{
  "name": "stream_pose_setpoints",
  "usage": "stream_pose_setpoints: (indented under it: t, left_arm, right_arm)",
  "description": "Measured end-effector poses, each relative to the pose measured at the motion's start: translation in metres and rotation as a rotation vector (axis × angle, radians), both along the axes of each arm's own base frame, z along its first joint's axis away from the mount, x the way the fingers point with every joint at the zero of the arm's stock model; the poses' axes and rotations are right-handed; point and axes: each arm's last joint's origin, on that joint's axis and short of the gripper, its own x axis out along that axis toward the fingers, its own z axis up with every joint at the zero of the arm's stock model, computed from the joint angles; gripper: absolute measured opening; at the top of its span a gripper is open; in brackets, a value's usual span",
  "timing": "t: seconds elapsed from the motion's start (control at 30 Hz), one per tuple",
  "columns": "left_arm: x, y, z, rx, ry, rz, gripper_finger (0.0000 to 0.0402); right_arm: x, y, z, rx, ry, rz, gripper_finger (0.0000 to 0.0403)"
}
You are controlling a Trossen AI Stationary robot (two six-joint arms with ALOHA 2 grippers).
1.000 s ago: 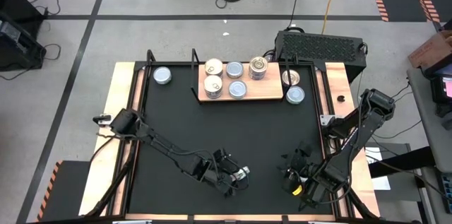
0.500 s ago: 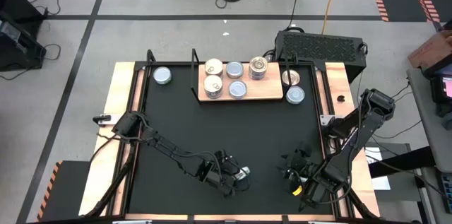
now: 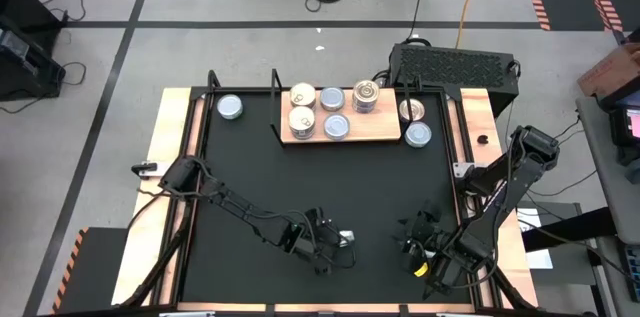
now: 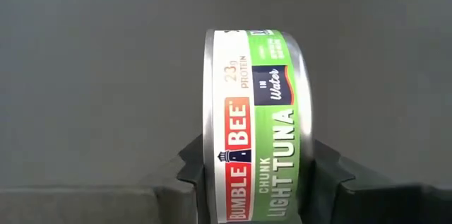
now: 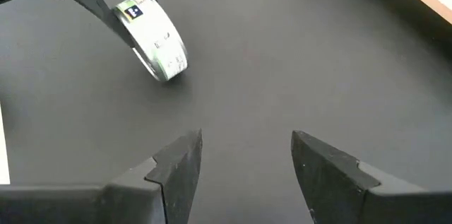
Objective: Stack canned seafood by type on shelf
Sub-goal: Stack the bottom center green tuna can on top of the green tuna can on the shelf
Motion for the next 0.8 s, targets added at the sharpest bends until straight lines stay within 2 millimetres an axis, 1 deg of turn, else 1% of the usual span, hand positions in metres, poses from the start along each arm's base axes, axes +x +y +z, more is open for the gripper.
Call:
stream_pose_setpoints:
  t: [0.07, 0.2, 0.33, 0.47, 0.57, 0.63, 0.8]
  left_arm:
    - [0.000, 0.001, 0.005, 0.038, -0.001, -0.014, 0.0139]
    - [0.005, 0.005, 0.022, 0.136, -0.018, -0.016, 0.0141]
    - [0.008, 0.015, 0.038, 0.295, 0.012, -0.014, 0.0145]
    - [0.015, 0.029, 0.057, 0.510, 0.043, 0.000, 0.0146]
    - [0.022, 0.045, 0.069, 0.627, 0.078, -0.004, 0.0143]
    - [0.028, 0.062, 0.074, 0.660, 0.101, 0.000, 0.0142]
    - [0.038, 0.114, 0.082, 0.752, 0.212, 0.055, 0.0141]
  right_arm:
    - [0.000, 0.000, 0.000, 0.000, 0.000, 0.001, 0.0212]
    - [0.000, 0.000, 0.000, -0.007, 0.004, 0.009, 0.0212]
    - [0.000, 0.000, 0.000, -0.009, 0.004, 0.012, 0.0212]
    - [0.000, 0.000, 0.000, -0.012, 0.006, 0.015, 0.0212]
    - [0.000, 0.000, 0.000, -0.012, 0.005, 0.016, 0.0212]
    - [0.000, 0.000, 0.000, -0.012, 0.006, 0.015, 0.0212]
    - [0.000, 0.000, 0.000, -0.014, 0.007, 0.018, 0.0212]
